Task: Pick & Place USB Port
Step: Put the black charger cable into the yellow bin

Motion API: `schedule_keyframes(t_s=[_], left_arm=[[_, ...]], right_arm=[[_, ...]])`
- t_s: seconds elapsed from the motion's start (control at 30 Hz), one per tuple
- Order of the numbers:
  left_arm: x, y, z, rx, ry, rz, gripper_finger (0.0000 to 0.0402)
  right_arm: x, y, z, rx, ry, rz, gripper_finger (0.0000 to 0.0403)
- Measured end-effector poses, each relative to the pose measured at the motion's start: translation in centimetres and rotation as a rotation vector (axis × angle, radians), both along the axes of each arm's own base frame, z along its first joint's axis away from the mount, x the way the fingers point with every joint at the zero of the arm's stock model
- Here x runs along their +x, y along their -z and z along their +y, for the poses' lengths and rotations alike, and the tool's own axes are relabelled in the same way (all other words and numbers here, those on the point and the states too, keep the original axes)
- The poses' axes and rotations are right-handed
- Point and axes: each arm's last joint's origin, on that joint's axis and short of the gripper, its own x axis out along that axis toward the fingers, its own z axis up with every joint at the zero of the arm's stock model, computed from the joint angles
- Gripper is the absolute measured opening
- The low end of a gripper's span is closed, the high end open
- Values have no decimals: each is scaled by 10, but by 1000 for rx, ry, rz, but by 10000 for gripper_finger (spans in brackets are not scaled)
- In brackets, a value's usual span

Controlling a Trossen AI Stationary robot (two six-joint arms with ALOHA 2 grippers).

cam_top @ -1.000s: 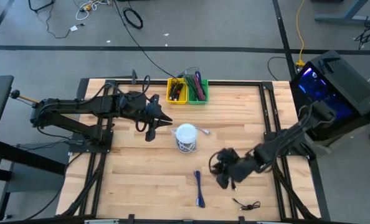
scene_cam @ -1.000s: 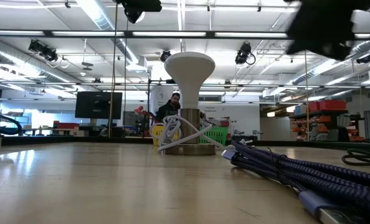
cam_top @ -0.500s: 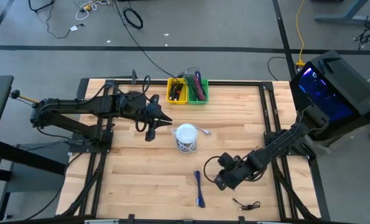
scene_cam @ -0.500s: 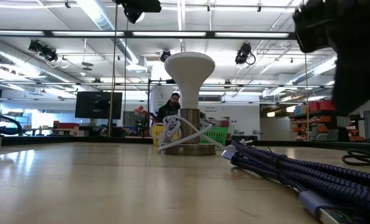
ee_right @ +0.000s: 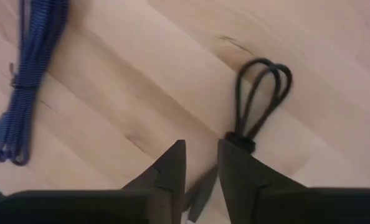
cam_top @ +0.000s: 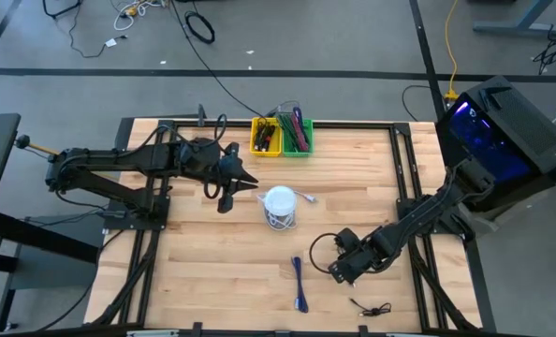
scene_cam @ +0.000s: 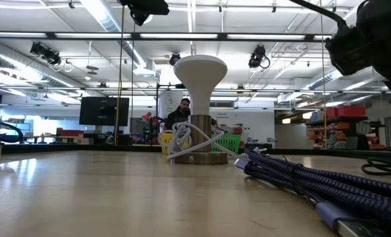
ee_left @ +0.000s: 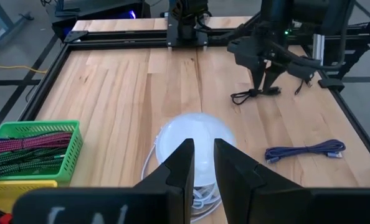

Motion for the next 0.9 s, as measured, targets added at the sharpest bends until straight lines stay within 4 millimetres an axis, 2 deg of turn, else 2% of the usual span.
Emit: schedule_keyframes(t_s=[0.17, 0.3, 0.43, 0.7, 0.9], left_arm=[[0, 0, 0, 9, 5, 3, 64], [0, 0, 0, 10, 5, 3, 64], [0, 0, 0, 13, 7, 3, 64], [0, 0, 0, 13, 7, 3, 64], [0, 0, 0, 14, 7, 3, 64]], right_arm=[[0, 5, 0, -4, 9, 26, 128], [2, 16, 2, -20, 3, 72, 164], [-1, 20, 1, -18, -1, 134, 183], [-1, 25, 1, -33, 20, 160, 179], [1, 38, 2, -47, -4, 223, 142]])
